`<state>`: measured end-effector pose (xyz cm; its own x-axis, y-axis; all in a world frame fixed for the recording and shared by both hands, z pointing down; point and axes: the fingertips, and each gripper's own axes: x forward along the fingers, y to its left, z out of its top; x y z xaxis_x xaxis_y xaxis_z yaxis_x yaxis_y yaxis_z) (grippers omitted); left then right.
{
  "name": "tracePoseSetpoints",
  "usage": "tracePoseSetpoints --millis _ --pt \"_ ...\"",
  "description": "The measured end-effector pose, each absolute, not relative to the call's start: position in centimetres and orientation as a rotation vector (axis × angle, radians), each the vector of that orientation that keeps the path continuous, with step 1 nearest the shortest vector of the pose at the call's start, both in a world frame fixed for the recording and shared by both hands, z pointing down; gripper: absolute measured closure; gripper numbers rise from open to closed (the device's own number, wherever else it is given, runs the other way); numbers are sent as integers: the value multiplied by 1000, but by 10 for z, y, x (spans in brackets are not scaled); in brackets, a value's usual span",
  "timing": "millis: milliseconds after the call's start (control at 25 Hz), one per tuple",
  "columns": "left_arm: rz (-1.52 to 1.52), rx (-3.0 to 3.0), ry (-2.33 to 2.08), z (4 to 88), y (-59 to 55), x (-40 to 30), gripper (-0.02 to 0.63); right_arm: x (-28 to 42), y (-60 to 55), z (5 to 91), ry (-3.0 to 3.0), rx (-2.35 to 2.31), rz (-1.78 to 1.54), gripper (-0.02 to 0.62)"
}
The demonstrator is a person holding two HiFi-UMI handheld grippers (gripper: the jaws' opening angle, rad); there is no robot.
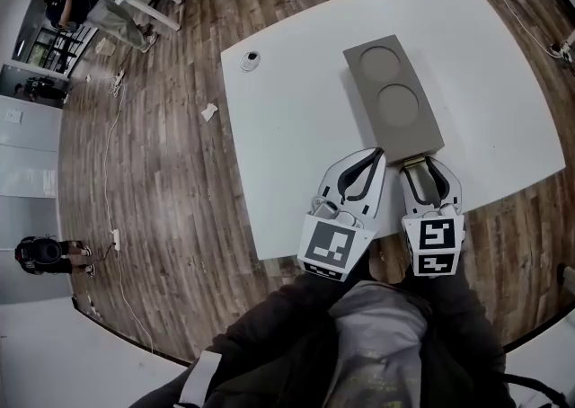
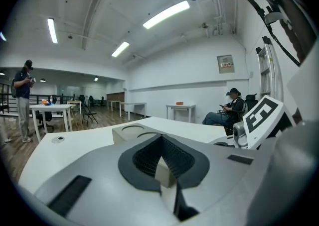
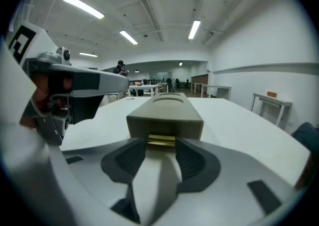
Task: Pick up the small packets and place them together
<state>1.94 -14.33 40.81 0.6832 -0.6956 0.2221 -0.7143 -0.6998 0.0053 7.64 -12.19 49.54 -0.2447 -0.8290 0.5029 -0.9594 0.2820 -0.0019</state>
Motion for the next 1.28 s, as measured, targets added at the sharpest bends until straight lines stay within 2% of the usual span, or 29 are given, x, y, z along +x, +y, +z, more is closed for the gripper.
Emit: tracePoseSetpoints --millis 600,1280 --pt "312 2833 -1036 407 -147 17 604 79 -126 500 -2052 1638 473 420" --pt "331 2839 -979 405 -100 43 604 87 -52 502 -2084 1651 468 419"
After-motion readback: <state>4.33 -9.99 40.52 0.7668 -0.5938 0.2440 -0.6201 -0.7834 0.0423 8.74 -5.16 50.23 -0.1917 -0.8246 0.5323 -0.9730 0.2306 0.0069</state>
